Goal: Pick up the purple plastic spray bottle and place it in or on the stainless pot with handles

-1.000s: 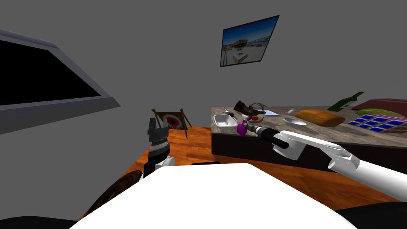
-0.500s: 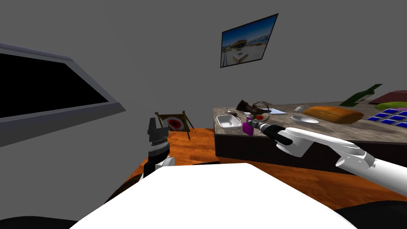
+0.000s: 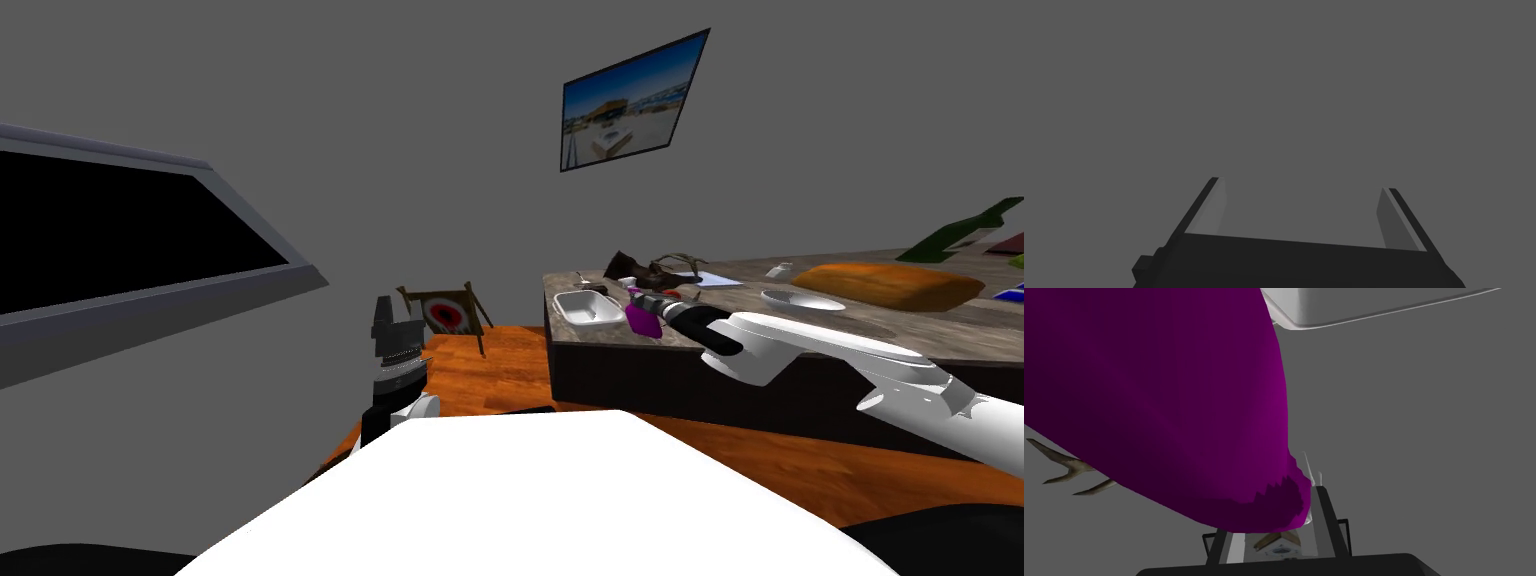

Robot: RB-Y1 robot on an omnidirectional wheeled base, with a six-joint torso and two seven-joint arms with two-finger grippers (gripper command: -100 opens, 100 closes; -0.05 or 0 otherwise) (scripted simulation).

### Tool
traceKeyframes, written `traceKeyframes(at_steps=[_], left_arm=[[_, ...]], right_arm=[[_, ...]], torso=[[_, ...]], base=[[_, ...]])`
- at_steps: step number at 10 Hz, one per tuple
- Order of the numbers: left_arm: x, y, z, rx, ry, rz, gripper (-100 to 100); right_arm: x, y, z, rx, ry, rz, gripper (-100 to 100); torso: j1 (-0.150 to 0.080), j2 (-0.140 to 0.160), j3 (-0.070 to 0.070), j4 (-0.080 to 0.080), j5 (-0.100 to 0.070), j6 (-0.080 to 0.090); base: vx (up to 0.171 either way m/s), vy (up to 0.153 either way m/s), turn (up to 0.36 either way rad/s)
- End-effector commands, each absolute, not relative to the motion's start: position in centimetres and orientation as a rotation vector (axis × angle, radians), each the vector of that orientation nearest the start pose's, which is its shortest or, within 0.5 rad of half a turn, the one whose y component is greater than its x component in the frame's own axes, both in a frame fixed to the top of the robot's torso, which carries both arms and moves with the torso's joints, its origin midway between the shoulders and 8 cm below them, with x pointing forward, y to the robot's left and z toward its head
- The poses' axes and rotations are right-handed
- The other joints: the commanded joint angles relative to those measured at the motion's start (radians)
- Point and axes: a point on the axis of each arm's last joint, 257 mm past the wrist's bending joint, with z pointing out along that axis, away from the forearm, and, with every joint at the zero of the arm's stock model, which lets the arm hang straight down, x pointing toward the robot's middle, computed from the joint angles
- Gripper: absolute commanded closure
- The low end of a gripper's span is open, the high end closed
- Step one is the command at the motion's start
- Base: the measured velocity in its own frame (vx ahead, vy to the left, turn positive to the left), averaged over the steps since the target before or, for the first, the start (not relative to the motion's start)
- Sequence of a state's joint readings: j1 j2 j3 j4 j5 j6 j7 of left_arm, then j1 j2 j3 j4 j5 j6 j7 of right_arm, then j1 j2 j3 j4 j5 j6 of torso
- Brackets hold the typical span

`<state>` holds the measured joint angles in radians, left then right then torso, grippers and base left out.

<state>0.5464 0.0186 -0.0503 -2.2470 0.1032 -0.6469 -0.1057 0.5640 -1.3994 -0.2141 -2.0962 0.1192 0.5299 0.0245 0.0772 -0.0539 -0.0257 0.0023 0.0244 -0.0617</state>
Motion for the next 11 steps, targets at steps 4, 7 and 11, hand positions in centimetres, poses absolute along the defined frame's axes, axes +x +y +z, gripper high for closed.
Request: traceKeyframes(at_steps=[4, 7, 11], left_arm=[[32.2, 27.9, 2.1, -0.628, 0.534, -1.309, 0], [32.2, 27.9, 2.1, -0.628, 0.534, -1.309, 0], [32.2, 27.9, 2.1, -0.628, 0.534, -1.309, 0]], right_arm=[[44.4, -51.3, -7.5, 0.210, 1.802, -0.207, -100], [44.4, -51.3, -7.5, 0.210, 1.802, -0.207, -100], [45.0, -51.2, -5.9, 0.261, 1.770, -0.154, -100]], torso=[[-0.003, 0.002, 0.001, 0.001, -0.001, -0.001], [-0.004, 0.004, 0.002, 0.001, -0.002, -0.001], [-0.012, 0.011, 0.007, 0.003, -0.003, 0.000]], base=[[0.026, 0.035, 0.016], [0.000, 0.000, 0.000], [-0.082, -0.089, -0.074]])
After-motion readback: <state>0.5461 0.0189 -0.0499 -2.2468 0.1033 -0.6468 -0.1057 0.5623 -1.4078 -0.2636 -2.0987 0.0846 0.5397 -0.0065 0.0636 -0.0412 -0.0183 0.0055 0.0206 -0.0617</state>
